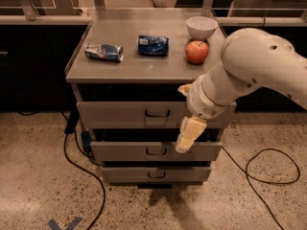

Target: Open top drawer

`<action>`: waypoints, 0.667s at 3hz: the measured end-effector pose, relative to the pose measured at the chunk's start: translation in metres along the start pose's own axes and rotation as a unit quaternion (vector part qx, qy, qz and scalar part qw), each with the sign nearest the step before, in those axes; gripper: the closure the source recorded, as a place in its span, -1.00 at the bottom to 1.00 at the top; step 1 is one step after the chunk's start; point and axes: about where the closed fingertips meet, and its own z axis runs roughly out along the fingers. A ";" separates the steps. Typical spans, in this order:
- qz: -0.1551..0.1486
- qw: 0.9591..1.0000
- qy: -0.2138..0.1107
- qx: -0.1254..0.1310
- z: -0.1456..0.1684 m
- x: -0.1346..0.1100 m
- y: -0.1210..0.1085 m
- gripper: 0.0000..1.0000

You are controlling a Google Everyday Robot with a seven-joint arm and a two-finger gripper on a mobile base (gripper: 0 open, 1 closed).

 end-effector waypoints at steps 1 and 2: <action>-0.009 1.000 -0.012 -0.010 0.032 -0.013 -0.002 -1.00; -0.025 1.000 -0.016 -0.011 0.052 -0.021 -0.003 -1.00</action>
Offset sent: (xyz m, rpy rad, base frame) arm 0.0246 0.0601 -0.0563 0.0224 -0.0168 0.0955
